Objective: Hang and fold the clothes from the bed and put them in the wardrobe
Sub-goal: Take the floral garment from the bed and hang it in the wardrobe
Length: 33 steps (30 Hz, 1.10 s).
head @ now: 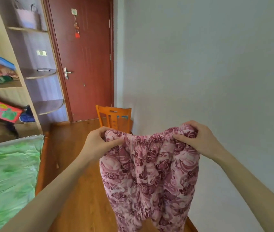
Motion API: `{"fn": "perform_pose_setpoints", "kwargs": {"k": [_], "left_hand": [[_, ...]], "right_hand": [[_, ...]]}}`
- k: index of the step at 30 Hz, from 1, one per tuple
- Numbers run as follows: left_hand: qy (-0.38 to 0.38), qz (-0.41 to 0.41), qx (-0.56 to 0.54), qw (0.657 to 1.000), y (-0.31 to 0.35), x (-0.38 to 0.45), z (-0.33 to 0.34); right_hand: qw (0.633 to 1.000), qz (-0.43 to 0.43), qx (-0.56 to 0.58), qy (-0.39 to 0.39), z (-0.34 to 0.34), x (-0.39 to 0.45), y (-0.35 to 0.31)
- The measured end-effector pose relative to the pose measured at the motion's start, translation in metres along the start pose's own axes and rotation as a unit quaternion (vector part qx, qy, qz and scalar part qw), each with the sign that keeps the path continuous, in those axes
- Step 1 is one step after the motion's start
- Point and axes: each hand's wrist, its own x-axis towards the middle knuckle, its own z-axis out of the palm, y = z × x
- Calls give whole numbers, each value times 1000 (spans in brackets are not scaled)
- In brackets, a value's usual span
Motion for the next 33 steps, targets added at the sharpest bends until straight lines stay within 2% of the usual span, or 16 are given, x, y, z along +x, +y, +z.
{"fn": "perform_pose_setpoints", "kwargs": {"k": [7,14,25,33], "left_hand": [[83,22,-5,996,-31,98,-30],[166,-3,-38,985,-85,195,-59],[205,-50,0,978,-166,356,-117],[326,-84,-5,942,-205,438,-168]], "right_hand": [[998,-44,41,-35,45,124,1],[990,-68,98,-73,122,252,22],[961,-134,142,-194,232,486,44],[943,-218,161,-195,329,635,12]]}}
